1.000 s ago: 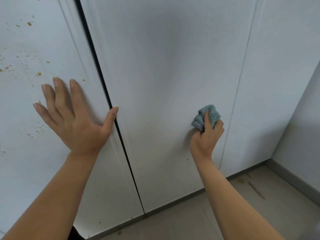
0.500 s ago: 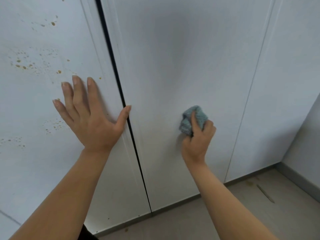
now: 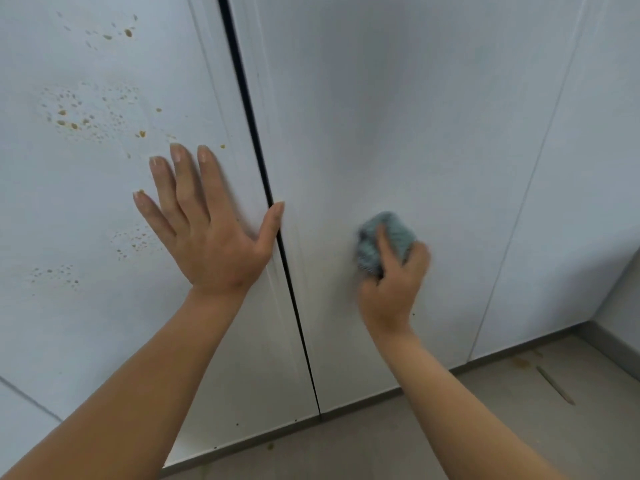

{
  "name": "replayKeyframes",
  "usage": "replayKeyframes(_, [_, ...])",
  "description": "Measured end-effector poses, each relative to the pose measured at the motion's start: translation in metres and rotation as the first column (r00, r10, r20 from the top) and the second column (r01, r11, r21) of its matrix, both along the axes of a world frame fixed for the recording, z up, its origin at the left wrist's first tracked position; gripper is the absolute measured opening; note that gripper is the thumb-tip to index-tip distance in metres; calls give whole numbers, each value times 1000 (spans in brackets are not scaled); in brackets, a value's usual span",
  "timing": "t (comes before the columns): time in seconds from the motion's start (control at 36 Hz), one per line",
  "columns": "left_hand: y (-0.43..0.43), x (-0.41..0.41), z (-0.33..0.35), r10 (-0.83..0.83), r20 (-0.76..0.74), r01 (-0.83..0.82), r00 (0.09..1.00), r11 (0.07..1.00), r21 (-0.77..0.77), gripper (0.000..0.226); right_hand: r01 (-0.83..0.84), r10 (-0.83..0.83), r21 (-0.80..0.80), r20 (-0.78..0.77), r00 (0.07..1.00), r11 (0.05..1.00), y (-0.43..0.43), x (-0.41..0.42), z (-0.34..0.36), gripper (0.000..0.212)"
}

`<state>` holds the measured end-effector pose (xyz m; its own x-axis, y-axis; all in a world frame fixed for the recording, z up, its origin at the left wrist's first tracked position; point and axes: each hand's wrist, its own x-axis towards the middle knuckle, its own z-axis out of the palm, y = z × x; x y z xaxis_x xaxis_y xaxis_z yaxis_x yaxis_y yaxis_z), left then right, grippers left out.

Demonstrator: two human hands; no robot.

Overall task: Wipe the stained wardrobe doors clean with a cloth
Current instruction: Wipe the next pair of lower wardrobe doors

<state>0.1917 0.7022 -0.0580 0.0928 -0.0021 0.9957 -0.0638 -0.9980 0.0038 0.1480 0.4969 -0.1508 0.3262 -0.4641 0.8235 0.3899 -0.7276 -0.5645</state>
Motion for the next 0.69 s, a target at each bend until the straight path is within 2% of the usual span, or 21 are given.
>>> replayKeyframes(0.08, [0,-1,0,1,-10,-1,1000,1000,0,100,-92,99,-370,-2,995,924,19,-7,-14,37])
replayKeyframes(0.17, [-1,-1,1,-2,-12,2,1000,1000,-2,99,-126,140,-459,-3,990,880,18,-11,-11,39])
replayKeyframes(0.25, [-3,-2,2,-4,-7,3,1000,1000,-10,99,-42,85,-354,108,990,934,6,-7,4,37])
replayKeyframes(0.31, [-3,-1,2,3,-8,-3,1000,1000,-8,99,32,-3,-166,172,985,986,-3,-1,17,36])
replayKeyframes(0.39, [-4,-2,3,-3,-5,3,1000,1000,-10,98,13,-28,107,142,989,994,-10,8,35,53])
replayKeyframes(0.44, [-3,-3,4,-2,-4,2,1000,1000,-9,98,13,-30,146,110,993,989,-2,8,39,59])
replayKeyframes(0.5, [-3,-4,4,1,-6,-1,1000,1000,-7,97,30,-34,49,96,995,998,14,6,33,52])
replayKeyframes(0.56, [-4,-7,3,-2,-14,2,1000,1000,-7,96,-19,39,-174,111,993,985,33,-1,18,35])
replayKeyframes(0.64, [-3,-8,3,-3,-22,3,1000,1000,-10,96,-220,245,-524,-23,969,823,57,-11,-8,26])
replayKeyframes(0.69, [-4,-7,4,1,-19,-1,1000,1000,-10,96,-282,289,-604,-89,953,746,59,-16,-13,23])
